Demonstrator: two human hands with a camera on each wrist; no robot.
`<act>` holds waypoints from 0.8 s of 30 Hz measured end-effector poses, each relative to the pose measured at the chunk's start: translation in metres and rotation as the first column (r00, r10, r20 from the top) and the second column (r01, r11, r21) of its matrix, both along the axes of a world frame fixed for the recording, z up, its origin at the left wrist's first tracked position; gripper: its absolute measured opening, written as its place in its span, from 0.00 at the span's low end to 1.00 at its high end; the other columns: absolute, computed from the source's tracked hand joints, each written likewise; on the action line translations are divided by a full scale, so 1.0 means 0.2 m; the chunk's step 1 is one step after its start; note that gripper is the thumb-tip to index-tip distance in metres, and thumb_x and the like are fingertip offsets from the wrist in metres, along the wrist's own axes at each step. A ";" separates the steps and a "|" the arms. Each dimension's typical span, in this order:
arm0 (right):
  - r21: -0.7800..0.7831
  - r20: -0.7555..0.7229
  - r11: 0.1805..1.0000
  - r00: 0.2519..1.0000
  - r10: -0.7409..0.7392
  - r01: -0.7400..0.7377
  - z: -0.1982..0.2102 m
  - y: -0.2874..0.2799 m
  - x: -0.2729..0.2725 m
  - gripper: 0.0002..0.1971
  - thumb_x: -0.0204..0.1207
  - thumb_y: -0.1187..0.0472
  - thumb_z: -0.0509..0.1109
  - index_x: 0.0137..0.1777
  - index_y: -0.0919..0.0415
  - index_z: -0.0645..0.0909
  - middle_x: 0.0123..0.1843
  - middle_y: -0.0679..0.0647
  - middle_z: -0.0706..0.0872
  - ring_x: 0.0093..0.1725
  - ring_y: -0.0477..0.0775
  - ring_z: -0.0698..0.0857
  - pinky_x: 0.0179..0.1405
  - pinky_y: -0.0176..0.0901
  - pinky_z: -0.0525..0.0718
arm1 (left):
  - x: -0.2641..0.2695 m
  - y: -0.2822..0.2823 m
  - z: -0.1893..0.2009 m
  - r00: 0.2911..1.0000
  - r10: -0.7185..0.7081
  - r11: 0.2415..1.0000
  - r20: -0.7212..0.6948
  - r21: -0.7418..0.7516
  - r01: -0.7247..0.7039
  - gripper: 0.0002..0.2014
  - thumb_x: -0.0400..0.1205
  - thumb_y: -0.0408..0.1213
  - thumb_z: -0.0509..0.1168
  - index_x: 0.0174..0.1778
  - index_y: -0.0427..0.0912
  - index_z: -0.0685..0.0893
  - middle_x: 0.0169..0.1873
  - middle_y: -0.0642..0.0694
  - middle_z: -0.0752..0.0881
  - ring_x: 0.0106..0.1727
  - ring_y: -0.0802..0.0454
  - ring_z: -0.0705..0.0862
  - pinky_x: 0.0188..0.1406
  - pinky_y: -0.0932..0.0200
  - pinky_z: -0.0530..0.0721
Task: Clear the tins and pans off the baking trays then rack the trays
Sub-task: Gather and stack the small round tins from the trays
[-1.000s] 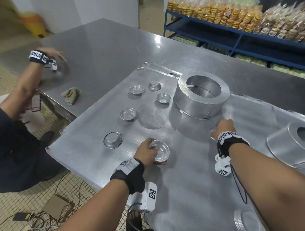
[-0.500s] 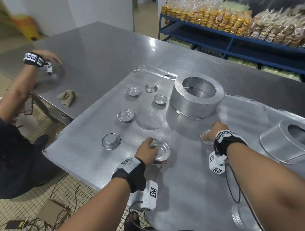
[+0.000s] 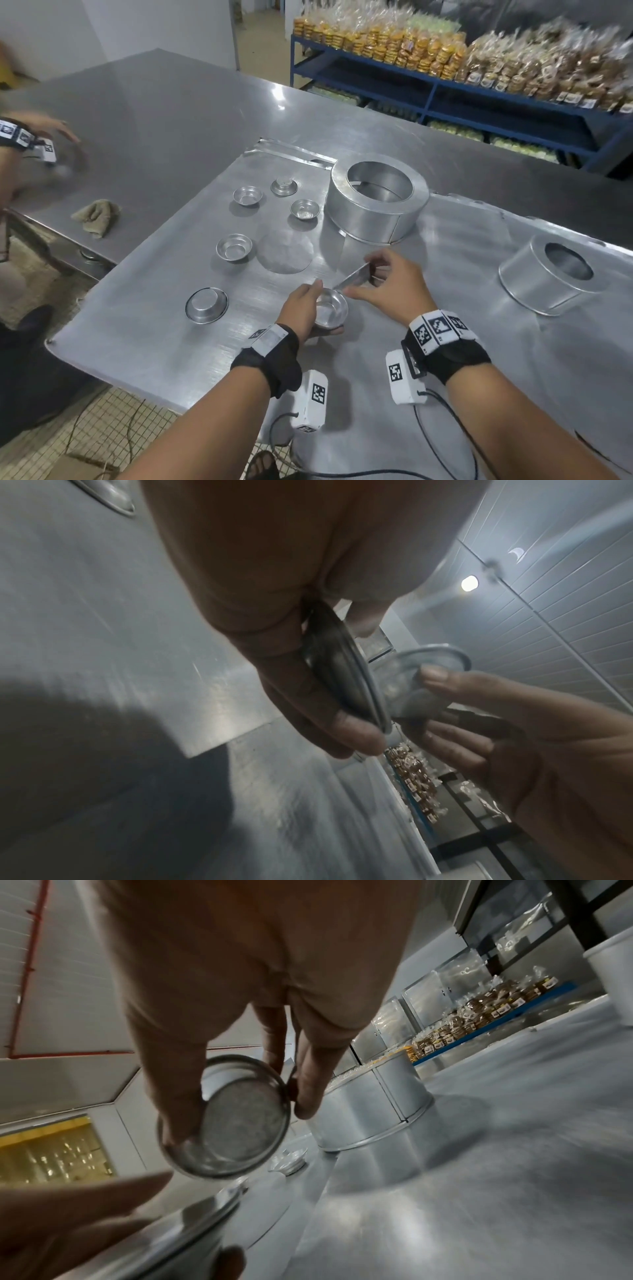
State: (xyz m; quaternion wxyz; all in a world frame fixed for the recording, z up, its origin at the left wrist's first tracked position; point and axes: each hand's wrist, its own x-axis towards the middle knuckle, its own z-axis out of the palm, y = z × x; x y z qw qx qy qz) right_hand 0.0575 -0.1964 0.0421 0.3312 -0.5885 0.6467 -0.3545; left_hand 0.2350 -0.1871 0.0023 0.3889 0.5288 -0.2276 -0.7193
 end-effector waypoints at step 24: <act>0.207 0.086 0.976 0.995 0.052 -0.069 0.08 0.35 -0.60 0.36 0.57 0.72 0.88 0.67 0.57 0.82 0.60 0.49 0.89 0.62 0.42 0.87 0.61 0.33 0.85 | -0.59 0.03 0.13 0.937 -0.348 0.923 0.036 -0.164 0.349 0.19 0.79 0.13 0.54 0.64 0.28 0.75 0.60 0.27 0.78 0.48 0.27 0.83 0.31 0.43 0.91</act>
